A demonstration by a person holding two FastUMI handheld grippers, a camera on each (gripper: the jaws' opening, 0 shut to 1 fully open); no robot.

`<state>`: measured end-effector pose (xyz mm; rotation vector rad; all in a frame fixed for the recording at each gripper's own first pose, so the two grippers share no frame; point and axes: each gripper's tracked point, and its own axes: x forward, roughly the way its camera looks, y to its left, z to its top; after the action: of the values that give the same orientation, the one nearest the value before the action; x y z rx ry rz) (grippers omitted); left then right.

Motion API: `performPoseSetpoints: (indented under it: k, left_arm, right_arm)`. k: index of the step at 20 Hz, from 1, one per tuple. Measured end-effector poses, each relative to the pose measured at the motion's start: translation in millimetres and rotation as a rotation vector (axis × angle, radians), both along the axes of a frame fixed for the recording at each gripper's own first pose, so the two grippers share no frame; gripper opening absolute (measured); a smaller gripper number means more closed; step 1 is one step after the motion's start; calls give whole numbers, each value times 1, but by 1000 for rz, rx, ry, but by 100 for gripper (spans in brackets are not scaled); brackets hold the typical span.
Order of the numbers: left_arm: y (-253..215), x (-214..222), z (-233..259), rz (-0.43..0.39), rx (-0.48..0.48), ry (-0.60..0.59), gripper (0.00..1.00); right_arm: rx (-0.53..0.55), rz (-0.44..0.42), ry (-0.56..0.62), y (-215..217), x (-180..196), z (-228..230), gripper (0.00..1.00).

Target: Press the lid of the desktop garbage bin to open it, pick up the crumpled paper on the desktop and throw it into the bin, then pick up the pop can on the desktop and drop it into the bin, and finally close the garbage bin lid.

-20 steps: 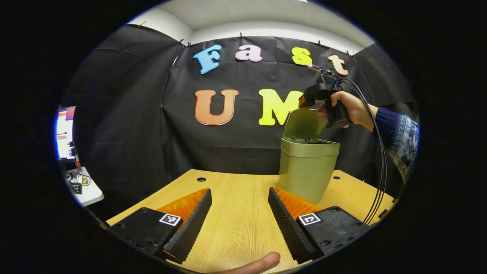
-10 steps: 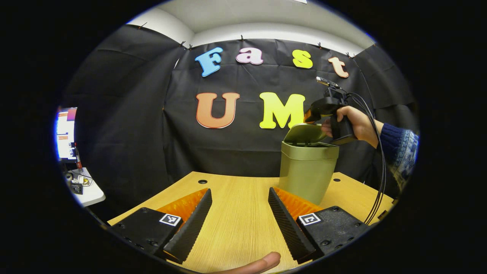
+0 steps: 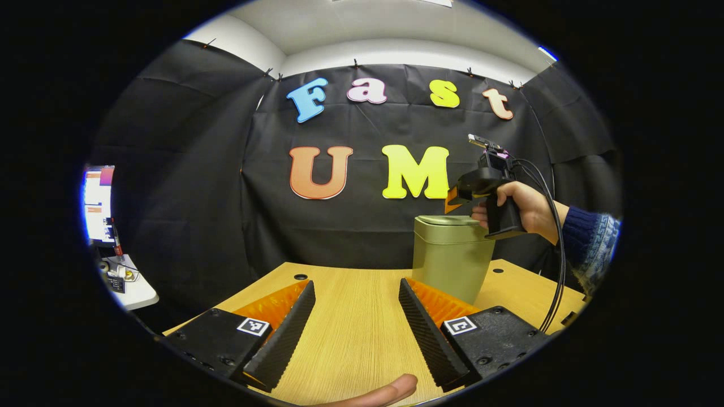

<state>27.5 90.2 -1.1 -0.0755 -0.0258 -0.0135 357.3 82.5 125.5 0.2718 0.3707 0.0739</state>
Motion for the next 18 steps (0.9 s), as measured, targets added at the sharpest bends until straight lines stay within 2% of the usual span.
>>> performPoseSetpoints:
  k: [1, 6, 9, 12, 13, 15, 17, 18]
  left_arm:
    - [1, 0, 0, 2, -3, 0, 96]
    - [3, 2, -3, 10, -14, 17, 96]
    - [1, 1, -1, 14, -12, 15, 96]
    - [-6, -3, 2, 6, -7, 5, 96]
    - [-8, -4, 1, 2, -6, 3, 100]
    - [-9, -4, 1, -1, -3, 9, 96]
    - [-9, -2, -1, 12, -4, 16, 96]
    - [-10, -2, -1, 13, -2, 17, 96]
  right_arm:
    - [-8, 8, 6, 1, -4, -1, 97]
    - [-141, 28, -29, 3, -23, -7, 97]
    - [-118, 38, -30, 8, -36, -8, 98]
    - [-140, 61, -41, 9, -48, -8, 98]
    - [-138, 63, -45, 8, -49, -7, 98]
    - [-132, 67, -43, 8, -50, -11, 98]
    - [-116, 53, -46, 8, -49, -11, 96]
    - [-120, 46, -52, 8, -50, -12, 98]
